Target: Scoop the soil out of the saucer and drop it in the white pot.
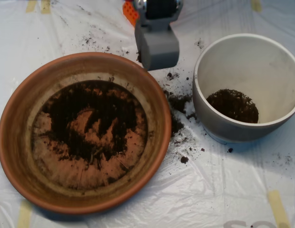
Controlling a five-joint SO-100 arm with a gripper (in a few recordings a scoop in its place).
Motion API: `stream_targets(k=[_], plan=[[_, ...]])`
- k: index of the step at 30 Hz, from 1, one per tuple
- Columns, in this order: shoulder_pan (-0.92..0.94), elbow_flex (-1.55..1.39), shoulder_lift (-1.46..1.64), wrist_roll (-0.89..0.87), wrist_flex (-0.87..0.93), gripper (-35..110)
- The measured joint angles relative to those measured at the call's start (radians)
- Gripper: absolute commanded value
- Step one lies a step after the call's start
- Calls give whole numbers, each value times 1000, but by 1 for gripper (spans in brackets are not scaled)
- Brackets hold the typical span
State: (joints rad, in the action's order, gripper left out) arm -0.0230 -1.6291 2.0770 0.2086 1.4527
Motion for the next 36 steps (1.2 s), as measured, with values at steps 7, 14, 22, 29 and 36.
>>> stream_targets(k=[7,14,22,29,36], plan=[[-176,241,-48,-12,92,0],[-321,382,-210,-6,95,0],[-408,391,-330,28,40,0],[-426,351,-342,29,-9,18],[-423,238,-310,51,-48,28]])
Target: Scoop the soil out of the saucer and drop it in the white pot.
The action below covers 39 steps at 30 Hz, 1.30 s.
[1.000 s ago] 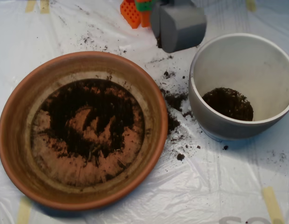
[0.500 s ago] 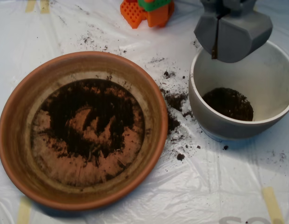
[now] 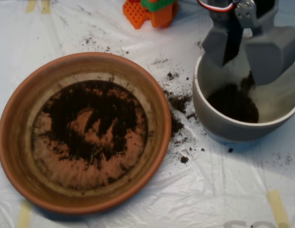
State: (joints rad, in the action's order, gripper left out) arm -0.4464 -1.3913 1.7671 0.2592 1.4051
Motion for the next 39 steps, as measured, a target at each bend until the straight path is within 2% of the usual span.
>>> stream_targets(k=[8,22,30,39], plan=[[8,-37,31,0,-9,40],[37,-37,35,-41,6,40],[239,-37,71,-86,25,42],[594,-37,84,-179,52,41]])
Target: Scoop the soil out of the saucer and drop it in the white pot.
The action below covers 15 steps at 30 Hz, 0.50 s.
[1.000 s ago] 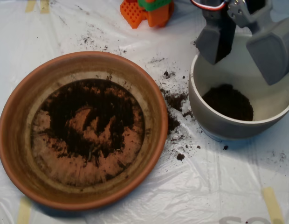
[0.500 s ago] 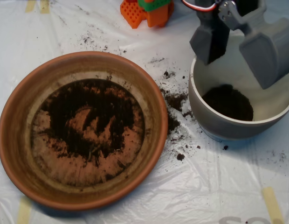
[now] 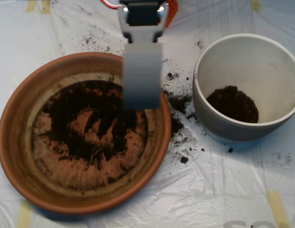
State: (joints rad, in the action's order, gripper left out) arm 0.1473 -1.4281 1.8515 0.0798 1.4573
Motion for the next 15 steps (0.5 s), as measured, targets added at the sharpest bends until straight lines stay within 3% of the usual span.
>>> stream_targets(k=[6,15], plan=[[224,-253,11,20,-147,42],[390,-623,23,64,-394,38]])
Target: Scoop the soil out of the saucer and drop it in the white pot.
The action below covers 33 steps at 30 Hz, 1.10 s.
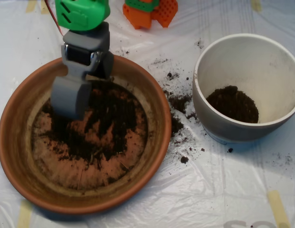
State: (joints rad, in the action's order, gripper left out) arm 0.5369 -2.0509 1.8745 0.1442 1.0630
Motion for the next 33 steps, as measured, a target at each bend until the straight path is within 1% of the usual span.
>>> stream_targets(k=[3,6,13,17,24,28,33], plan=[[34,-54,-2,-2,-87,38],[81,-58,-37,-46,-158,37],[164,-61,-115,-114,-262,37],[166,-60,-166,-110,-278,38],[107,-41,-253,-64,-275,39],[98,34,-341,-64,-245,39],[132,152,-439,-74,-206,39]])
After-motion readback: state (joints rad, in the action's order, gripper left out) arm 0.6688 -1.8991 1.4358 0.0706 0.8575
